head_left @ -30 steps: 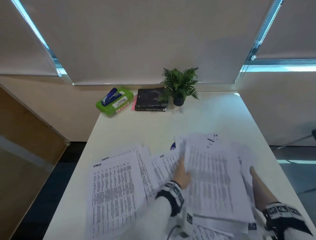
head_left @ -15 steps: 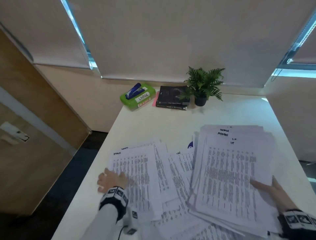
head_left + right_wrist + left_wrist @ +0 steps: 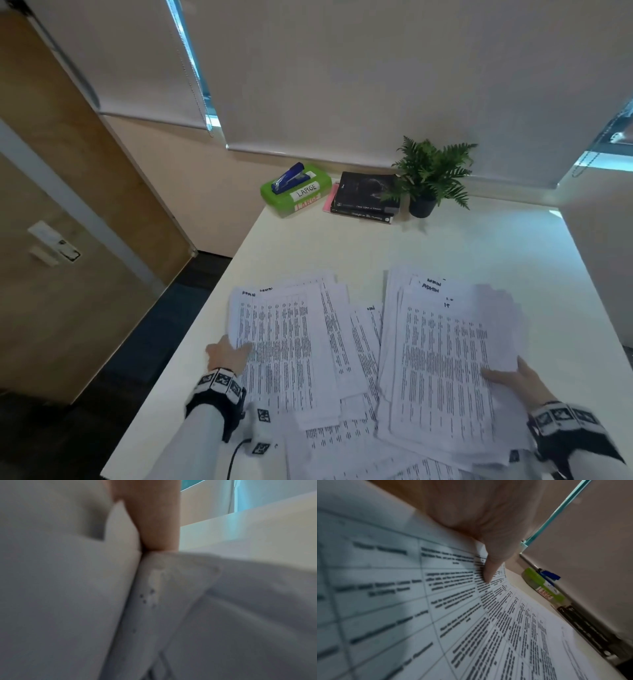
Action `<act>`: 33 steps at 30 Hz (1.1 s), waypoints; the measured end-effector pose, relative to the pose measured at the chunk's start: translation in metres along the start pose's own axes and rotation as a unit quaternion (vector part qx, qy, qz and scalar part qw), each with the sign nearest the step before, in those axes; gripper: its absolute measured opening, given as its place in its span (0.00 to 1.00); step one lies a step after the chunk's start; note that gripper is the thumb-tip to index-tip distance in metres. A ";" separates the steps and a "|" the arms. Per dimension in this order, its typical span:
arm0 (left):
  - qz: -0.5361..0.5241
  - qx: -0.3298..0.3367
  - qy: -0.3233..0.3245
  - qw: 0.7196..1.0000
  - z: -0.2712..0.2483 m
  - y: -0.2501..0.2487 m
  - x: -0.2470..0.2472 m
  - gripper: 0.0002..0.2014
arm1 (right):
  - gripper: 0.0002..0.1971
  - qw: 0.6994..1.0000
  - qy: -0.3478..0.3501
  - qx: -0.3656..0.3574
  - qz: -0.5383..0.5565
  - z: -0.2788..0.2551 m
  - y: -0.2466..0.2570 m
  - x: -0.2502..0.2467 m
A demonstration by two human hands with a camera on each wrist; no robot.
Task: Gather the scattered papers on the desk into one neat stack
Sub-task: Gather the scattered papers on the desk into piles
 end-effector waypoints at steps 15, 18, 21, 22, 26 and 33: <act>-0.058 0.004 -0.049 0.997 -0.007 -0.036 -0.010 0.22 | 0.45 1.000 -0.014 0.025 0.005 -0.017 0.012 0.005; -0.058 0.012 0.046 0.997 -0.014 -0.037 0.018 0.30 | 0.40 0.999 -0.012 0.028 0.018 -0.027 0.021 0.008; -0.081 -0.007 0.054 0.995 -0.019 -0.038 0.030 0.37 | 0.43 0.999 0.002 0.013 0.039 -0.031 0.028 0.013; -0.090 0.000 0.046 0.995 -0.019 -0.041 0.029 0.38 | 0.51 0.999 0.015 0.006 0.030 -0.032 0.031 0.016; -0.161 0.065 0.086 0.981 -0.022 -0.062 0.031 0.35 | 0.40 1.000 0.014 0.018 0.017 -0.036 0.032 0.015; -0.087 0.106 -0.015 0.990 -0.025 -0.063 0.020 0.31 | 0.33 1.000 -0.006 0.019 -0.012 -0.040 0.037 0.012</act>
Point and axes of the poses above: each hand's wrist, its own z-axis towards the middle knuckle, its own x-axis out of the palm, y = z × x, the point moved 9 cm from there along z, towards the middle knuckle, and after that the axes turned 8 degrees about -x, right-handed, at the moved point
